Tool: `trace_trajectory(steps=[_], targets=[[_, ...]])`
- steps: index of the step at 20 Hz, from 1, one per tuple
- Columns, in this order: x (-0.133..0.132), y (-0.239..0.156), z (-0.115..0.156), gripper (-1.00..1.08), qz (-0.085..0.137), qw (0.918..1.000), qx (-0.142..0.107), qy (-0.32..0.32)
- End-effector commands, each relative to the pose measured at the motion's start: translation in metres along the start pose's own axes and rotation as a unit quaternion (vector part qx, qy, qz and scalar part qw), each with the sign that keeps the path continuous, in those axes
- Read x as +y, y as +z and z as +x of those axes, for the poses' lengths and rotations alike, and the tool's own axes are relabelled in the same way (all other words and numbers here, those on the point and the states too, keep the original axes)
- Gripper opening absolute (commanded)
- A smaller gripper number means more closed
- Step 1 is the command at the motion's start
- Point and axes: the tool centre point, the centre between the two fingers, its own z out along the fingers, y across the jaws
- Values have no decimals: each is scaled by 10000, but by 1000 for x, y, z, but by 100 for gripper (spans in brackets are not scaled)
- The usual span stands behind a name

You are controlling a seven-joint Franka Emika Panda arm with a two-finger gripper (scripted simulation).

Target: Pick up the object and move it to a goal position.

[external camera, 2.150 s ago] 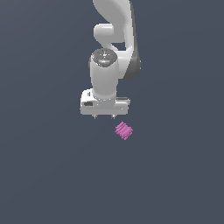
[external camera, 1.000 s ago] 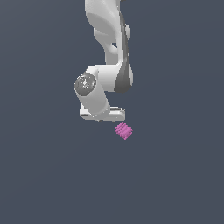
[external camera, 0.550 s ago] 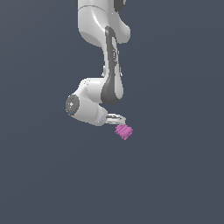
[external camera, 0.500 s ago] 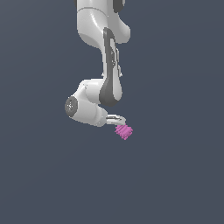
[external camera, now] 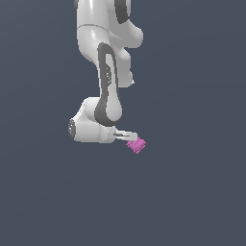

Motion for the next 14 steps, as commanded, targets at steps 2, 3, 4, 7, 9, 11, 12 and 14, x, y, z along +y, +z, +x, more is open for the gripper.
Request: trace_trajectory(steps=[2, 3, 4, 7, 9, 11, 12, 14], targets=[[-4, 3, 1, 68, 286, 9995, -128, 45], [-5, 3, 1, 68, 340, 9993, -152, 53], [-6, 4, 1, 68, 384, 9991, -171, 60], [-7, 4, 1, 68, 458, 9987, -203, 71], [-6, 4, 1, 68, 433, 9989, -192, 71], [-6, 6, 1, 68, 433, 9989, -192, 71], [-6, 8, 1, 68, 436, 9988, -193, 71], [-7, 14, 0, 68, 442, 9988, -196, 72]])
